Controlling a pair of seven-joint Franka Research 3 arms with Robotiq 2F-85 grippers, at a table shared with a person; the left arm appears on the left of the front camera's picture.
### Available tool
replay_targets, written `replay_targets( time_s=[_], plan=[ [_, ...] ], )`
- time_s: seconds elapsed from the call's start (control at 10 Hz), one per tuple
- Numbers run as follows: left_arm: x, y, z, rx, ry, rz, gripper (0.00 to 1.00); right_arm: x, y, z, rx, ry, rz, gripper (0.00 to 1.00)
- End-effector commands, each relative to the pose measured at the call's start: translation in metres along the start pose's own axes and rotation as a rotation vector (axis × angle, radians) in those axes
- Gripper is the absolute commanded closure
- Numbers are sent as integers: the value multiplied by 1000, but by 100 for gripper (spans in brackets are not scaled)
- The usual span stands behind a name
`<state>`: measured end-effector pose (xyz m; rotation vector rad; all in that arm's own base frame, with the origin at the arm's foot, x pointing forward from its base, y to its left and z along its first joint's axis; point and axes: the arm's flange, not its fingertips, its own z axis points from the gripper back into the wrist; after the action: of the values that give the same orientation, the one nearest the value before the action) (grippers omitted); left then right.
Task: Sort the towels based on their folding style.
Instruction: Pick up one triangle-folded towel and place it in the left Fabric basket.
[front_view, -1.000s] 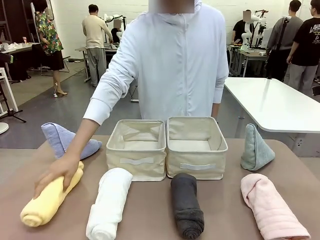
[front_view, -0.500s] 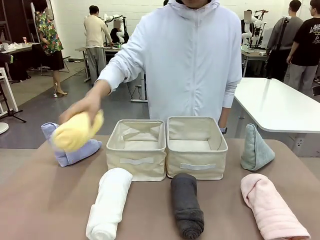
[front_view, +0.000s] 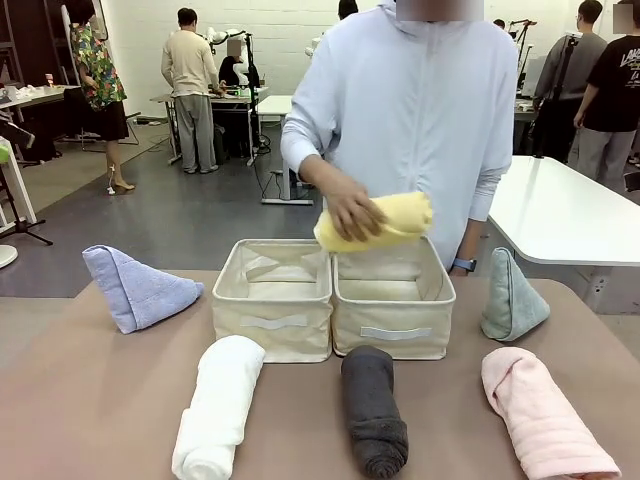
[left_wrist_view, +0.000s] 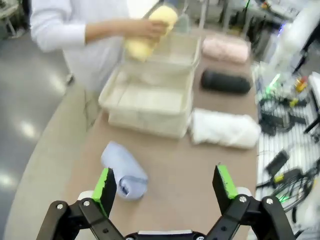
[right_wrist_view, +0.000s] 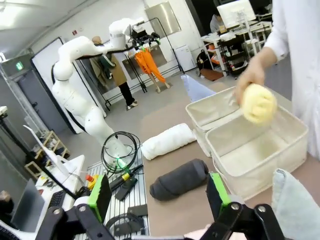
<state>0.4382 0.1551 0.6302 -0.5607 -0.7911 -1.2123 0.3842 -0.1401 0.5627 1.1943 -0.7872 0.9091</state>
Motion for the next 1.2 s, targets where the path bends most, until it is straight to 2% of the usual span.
replay_targets(
  time_s=[0.0,0.2,0.3,0.4,0.6,0.9,1.1],
  plan=[
    [5,-14,-50,112,418,7,0,3,-2,1,14,-32,16,0],
    [5,-4,-98,108,613,56,0,3,-2,1,14,-32,16,0],
    [4,3,-121,94,650,78,0,3,-2,1,14,-32,16,0],
    [3,10,-143,140,683,124,0,3,-2,1,14,-32,16,0],
    [2,19,-169,129,695,188,0,3,-2,1,14,-32,16,0],
    [-2,34,-187,148,721,266,0,3,-2,1,14,-32,16,0],
    [-7,26,-190,135,709,235,0,3,-2,1,14,-32,16,0]
  ],
)
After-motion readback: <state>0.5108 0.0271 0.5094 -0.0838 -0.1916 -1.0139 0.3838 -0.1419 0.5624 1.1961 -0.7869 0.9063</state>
